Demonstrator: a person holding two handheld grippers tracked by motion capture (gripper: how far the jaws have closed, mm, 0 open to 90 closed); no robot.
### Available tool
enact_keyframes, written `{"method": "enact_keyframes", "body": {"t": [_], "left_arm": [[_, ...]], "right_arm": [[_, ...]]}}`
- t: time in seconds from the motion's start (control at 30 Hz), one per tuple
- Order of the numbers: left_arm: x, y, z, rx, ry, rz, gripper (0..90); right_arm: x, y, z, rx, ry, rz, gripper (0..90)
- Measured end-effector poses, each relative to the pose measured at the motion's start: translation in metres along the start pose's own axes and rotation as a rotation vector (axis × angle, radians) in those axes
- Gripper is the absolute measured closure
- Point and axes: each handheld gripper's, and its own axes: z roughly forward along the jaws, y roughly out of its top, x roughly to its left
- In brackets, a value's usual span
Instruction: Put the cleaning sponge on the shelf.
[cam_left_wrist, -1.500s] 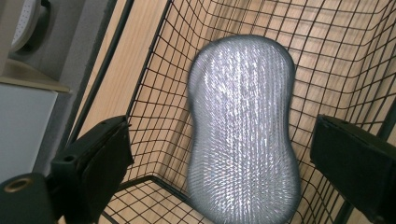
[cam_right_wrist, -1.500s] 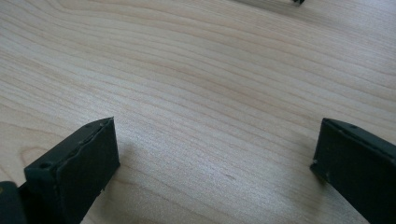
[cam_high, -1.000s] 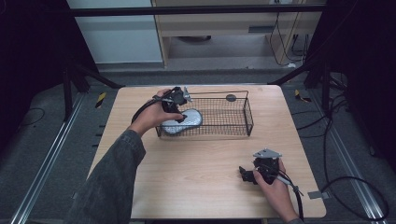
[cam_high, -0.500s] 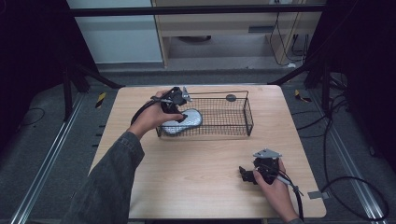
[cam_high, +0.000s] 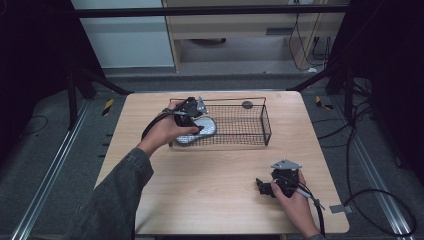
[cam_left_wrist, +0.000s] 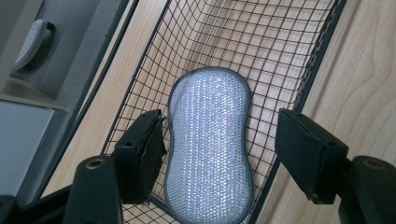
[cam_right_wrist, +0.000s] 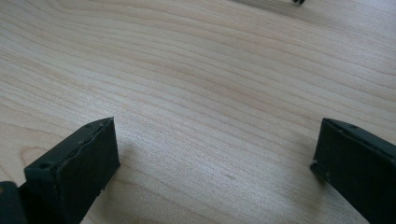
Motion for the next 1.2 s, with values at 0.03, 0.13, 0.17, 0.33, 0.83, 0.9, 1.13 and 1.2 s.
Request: {"method": "enact_keyframes", "body": {"t": [0.03, 0.13, 0.17, 0.33, 0.83, 0.9, 1.13, 1.2], "left_arm": [[-0.002, 0.0, -0.001, -0.003, 0.001, 0.0, 32.6], [-0.006, 0.002, -0.003, -0.01, 0.003, 0.0, 33.0], [-0.007, 0.002, -0.003, -0.014, -0.001, 0.0, 33.0], [-0.015, 0.004, -0.008, -0.046, 0.0, -0.021, 32.1], [-0.041, 0.007, -0.019, -0.084, 0.009, -0.039, 22.8], [-0.043, 0.007, -0.021, -0.09, 0.009, -0.049, 20.4], [-0.055, 0.008, -0.027, -0.113, 0.009, -0.088, 9.5], [-0.058, 0.007, -0.028, -0.13, 0.013, -0.102, 8.5]], "right_arm": [[0.0, 0.0, 0.0, 0.0, 0.0, 0.0, 0.4], [0.0, 0.0, 0.0, 0.001, -0.001, 0.0, 0.4], [0.0, 0.0, 0.0, 0.0, -0.001, 0.001, 0.4], [0.0, 0.0, 0.0, 0.001, -0.001, 0.001, 0.4], [0.0, 0.0, 0.0, -0.001, -0.001, 0.002, 0.4], [0.0, 0.0, 0.0, -0.001, -0.001, 0.002, 0.4], [0.0, 0.0, 0.0, -0.002, -0.001, 0.003, 0.4], [0.0, 0.0, 0.0, -0.003, -0.001, 0.003, 0.4]]}}
